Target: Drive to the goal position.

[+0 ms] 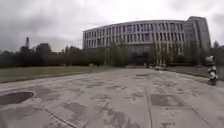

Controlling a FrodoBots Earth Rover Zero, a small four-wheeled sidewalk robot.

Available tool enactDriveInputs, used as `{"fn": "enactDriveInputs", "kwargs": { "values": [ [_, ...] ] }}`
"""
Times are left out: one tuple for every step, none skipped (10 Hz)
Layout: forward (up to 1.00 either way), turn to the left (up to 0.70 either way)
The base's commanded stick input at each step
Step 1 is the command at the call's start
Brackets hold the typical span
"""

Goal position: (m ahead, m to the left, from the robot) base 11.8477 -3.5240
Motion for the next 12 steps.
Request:
{"fn": "enactDriveInputs", "kwargs": {
  "values": [
    [0.70,0.01],
    [0.70,0.01],
    [0.70,0.01],
    [0.70,0.01],
    [0.70,0.01],
    [0.70,0.01],
    [0.70,0.01],
    [0.70,0.01],
    [0.70,0.01],
    [0.70,0.01],
    [0.70,0.01],
    [0.70,-0.05]
  ]
}}
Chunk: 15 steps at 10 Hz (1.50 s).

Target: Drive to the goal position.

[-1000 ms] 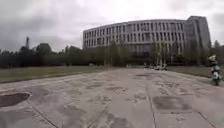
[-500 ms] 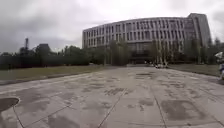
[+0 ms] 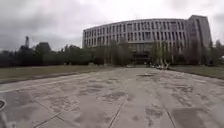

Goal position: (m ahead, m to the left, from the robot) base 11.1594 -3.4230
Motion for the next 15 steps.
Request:
{"fn": "enactDriveInputs", "kwargs": {
  "values": [
    [0.70,-0.34],
    [0.70,-0.34],
    [0.70,-0.34],
    [0.70,-0.34],
    [0.70,-0.34],
    [0.70,-0.34],
    [0.70,-0.34],
    [0.70,-0.34],
    [0.70,-0.34],
    [0.70,-0.31],
    [0.70,-0.13],
    [0.70,-0.06],
    [0.70,0.00],
    [0.70,0.01],
    [0.70,0.01]
  ]
}}
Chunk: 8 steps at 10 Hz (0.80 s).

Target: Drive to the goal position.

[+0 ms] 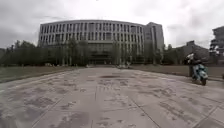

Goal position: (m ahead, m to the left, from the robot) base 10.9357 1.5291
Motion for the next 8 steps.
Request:
{"fn": "enactDriveInputs", "kwargs": {
  "values": [
    [0.70,0.01],
    [0.70,0.01],
    [0.70,0.01],
    [0.70,0.01],
    [0.70,0.01],
    [0.70,0.01],
    [0.70,0.01],
    [0.70,0.01]
  ]
}}
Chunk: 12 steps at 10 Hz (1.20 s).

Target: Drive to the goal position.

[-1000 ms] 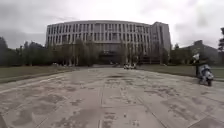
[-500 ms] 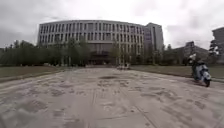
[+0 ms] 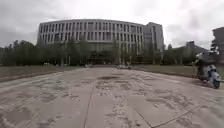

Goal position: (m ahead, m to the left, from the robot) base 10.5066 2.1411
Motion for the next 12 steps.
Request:
{"fn": "enactDriveInputs", "kwargs": {
  "values": [
    [0.70,0.01],
    [0.70,0.01],
    [0.70,0.01],
    [0.70,0.01],
    [0.70,0.01],
    [0.70,0.01],
    [0.70,0.01],
    [0.70,0.01],
    [0.70,-0.09],
    [0.70,-0.24],
    [0.70,-0.34],
    [0.70,-0.34]
  ]
}}
